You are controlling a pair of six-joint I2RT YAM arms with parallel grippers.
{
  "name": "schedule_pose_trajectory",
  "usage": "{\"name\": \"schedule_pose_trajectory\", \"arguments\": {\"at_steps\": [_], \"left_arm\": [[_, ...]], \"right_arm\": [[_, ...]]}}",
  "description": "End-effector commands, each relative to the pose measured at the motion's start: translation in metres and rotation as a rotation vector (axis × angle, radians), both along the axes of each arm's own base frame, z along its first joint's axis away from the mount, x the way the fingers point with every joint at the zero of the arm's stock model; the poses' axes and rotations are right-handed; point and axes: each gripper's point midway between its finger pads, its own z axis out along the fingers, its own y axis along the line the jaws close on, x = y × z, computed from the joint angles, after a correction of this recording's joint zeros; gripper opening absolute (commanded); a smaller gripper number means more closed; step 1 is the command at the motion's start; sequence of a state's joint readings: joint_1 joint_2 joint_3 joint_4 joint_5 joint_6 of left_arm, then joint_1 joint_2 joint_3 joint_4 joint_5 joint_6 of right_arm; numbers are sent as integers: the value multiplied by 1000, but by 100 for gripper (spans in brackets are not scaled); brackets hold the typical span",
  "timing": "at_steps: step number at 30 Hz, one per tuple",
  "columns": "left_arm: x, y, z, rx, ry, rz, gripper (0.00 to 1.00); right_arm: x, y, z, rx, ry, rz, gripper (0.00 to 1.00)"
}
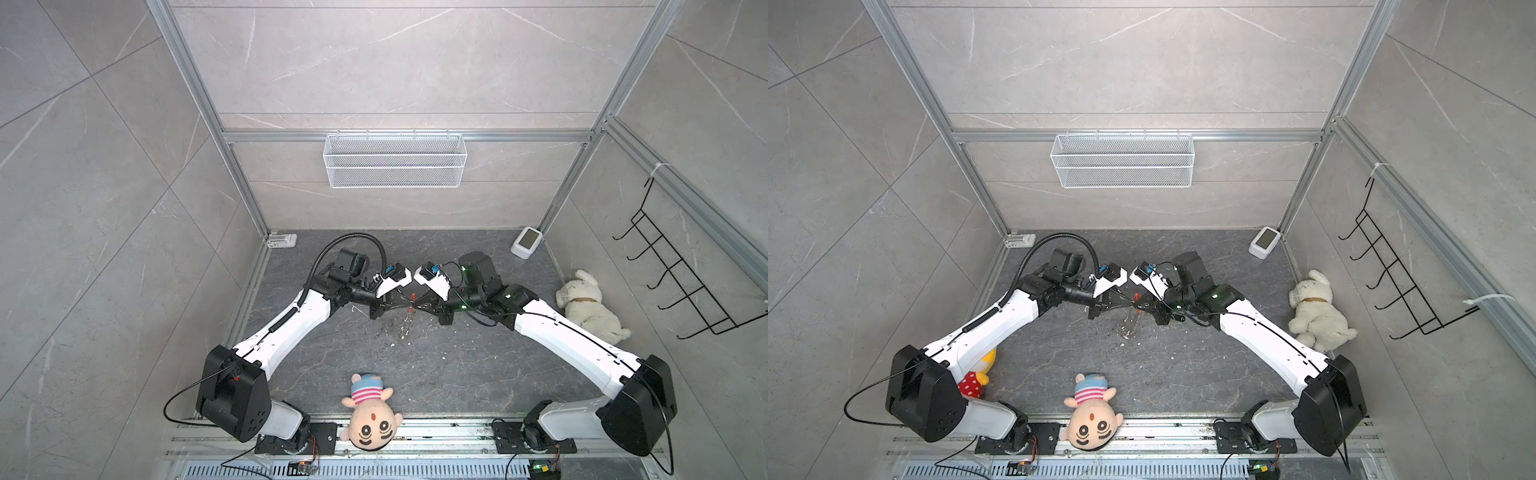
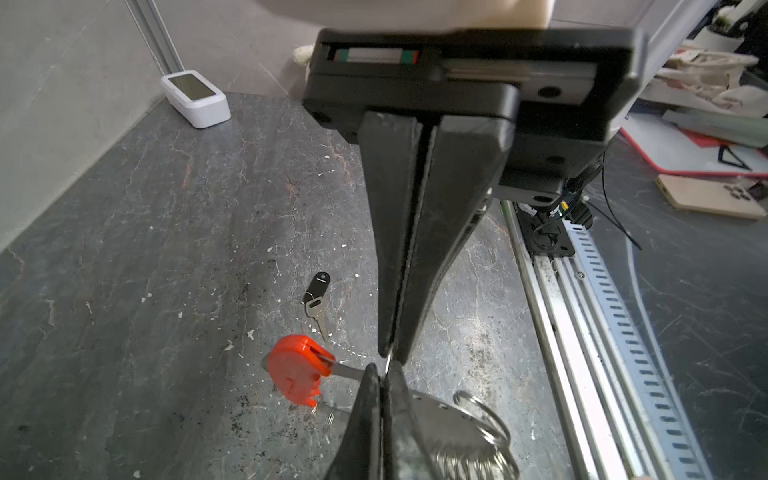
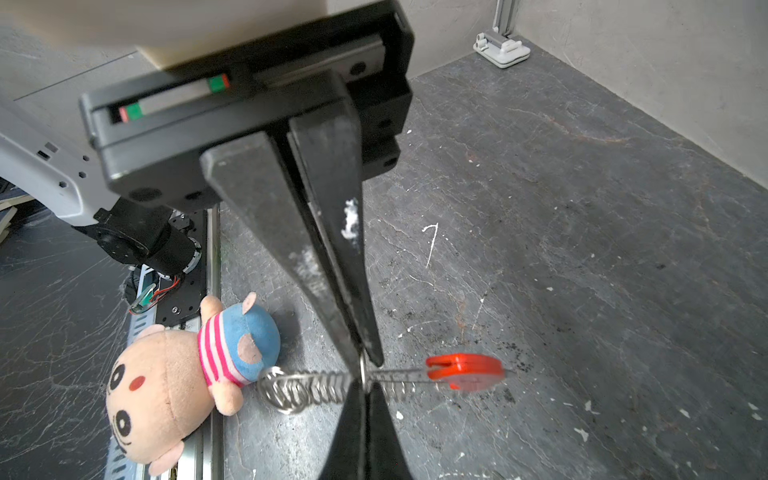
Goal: Put the keys on the keyring
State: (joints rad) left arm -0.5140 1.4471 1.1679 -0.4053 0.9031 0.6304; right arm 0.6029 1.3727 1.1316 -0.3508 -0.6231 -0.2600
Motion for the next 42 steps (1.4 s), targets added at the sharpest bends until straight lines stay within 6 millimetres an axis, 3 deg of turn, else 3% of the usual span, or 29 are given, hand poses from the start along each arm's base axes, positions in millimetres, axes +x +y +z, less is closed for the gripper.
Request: {"name": "schedule_pose_trajectory", "arguments": {"at_steps": [1, 7, 8, 11, 13, 22, 36, 39, 42], "left_arm": [[-4, -6, 17, -49, 3, -54, 0], [-12, -7, 24, -103, 6, -92, 0], [-9, -6, 26, -125, -4, -78, 0], [4, 2, 41, -243, -27, -14, 0], [8, 4, 54, -320, -48, 18, 0], [5, 5, 87, -492, -61, 20, 0], [1, 6, 94, -528, -43, 4, 0], [11, 8, 88, -519, -39, 91, 0], [18, 12, 78, -484, -47, 185, 0]], "right_arm": [[-6, 10, 34, 64, -68, 52, 0], [2, 10, 40, 82, -61, -1, 0], [4, 8, 41, 83, -63, -22, 3], [12, -1, 44, 105, -69, -98, 28], [12, -7, 45, 140, -68, -117, 36], [8, -8, 46, 264, -32, -66, 31], [18, -8, 55, 285, -38, -94, 30], [44, -36, 47, 224, -22, -311, 30], [78, -97, 8, 107, 53, -688, 32]]}}
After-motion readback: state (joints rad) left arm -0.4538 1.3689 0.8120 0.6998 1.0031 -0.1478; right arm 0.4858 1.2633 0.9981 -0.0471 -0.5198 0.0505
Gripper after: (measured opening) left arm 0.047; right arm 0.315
